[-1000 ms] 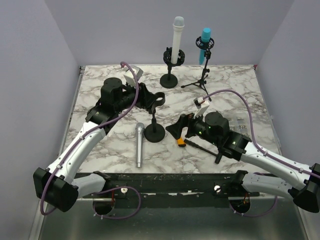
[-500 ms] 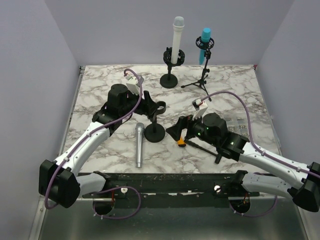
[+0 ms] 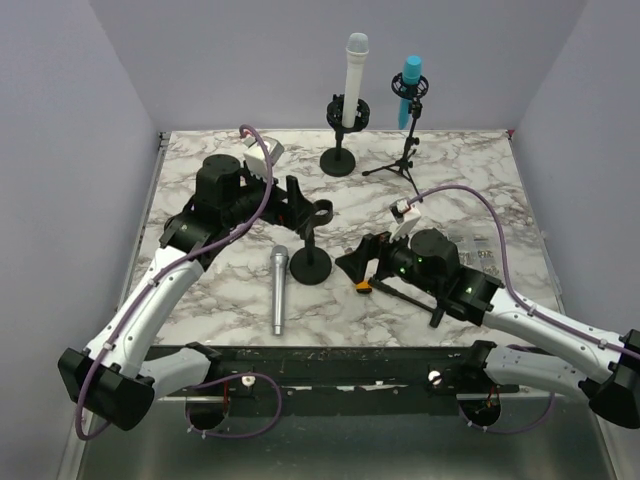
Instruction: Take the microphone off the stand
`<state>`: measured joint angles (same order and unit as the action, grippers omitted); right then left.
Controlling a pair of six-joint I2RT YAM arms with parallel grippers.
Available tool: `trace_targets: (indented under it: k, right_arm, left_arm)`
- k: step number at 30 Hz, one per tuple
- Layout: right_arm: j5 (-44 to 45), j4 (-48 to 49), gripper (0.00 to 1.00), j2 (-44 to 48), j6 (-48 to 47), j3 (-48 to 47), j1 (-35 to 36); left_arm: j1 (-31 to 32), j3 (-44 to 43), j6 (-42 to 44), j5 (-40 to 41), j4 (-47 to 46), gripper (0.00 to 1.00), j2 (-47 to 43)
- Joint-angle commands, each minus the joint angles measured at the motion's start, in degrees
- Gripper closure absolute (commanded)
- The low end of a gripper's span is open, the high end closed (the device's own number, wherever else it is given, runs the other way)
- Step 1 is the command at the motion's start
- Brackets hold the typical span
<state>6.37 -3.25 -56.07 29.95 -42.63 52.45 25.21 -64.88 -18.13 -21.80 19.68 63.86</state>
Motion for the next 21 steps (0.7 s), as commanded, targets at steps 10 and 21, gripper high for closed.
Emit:
trace_targets:
  k: [10, 21]
  right_arm:
    - [3.5, -3.6, 0.00, 5.2, -0.2, 2.3, 0.3]
    - [5.6, -5.4, 0.00, 8.7, -1.7, 3.6, 0.3]
  left_arm:
    - [8.3, -15.3, 22.0, 7.9, 19.2, 0.19, 14.1]
    - [10.5, -12.6, 20.7, 14.2, 17.2, 0.44, 15.8]
